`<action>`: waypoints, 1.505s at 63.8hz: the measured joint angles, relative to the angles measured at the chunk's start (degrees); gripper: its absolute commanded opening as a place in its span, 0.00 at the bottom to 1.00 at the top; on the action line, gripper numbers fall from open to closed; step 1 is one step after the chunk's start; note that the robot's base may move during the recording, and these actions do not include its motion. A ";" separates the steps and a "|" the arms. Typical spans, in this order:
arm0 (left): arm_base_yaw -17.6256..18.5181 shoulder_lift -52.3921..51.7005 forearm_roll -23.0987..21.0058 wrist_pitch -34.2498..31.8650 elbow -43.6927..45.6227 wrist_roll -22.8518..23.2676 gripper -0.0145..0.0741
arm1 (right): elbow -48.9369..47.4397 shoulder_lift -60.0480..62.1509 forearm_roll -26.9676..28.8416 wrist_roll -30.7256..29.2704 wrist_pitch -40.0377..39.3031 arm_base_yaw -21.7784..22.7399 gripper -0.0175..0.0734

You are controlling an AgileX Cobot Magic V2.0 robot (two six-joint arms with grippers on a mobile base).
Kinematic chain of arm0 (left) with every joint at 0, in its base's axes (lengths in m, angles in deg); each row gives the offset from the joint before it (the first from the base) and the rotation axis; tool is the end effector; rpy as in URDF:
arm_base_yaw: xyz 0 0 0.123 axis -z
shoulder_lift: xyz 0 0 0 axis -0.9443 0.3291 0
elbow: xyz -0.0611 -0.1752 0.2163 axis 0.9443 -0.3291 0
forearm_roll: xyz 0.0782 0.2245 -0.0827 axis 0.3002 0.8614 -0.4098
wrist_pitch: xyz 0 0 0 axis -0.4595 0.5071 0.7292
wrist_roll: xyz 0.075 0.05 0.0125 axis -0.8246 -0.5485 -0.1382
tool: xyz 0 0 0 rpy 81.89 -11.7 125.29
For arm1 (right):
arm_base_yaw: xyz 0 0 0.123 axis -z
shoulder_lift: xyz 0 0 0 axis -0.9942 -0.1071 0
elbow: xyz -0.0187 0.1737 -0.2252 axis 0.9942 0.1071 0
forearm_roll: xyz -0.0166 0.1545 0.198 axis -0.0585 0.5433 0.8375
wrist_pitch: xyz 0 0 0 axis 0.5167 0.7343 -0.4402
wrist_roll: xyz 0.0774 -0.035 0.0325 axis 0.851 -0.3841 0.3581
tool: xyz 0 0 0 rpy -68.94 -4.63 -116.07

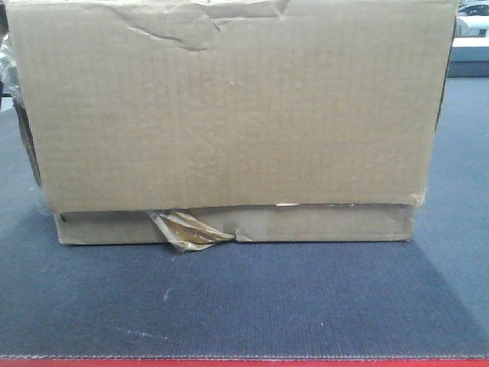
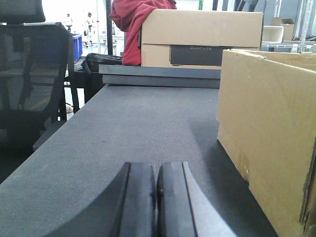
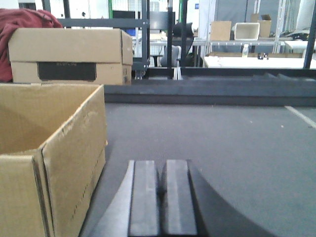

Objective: Grab carton from right shelf to conveyor

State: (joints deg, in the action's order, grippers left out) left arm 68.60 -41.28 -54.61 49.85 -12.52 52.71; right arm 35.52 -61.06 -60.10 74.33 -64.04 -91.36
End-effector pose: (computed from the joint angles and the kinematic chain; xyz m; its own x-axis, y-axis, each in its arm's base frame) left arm 0.0569 0.0022 0.2099 0.0549 0.0048 -0.9985 -0.0375 0.9993 0.0028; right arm 0.0239 -0.0009 0.3034 0.0510 0.0350 -0.9981 -0.0876 0.9957 0.0305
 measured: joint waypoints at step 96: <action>0.00 0.00 0.00 -0.04 0.00 -0.10 0.18 | 22.62 0.84 11.94 -12.49 -19.69 5.34 0.11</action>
State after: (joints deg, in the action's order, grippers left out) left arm 68.60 -41.28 -54.61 49.81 -12.52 52.61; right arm 58.14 -60.21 -48.16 61.84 -83.73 -86.02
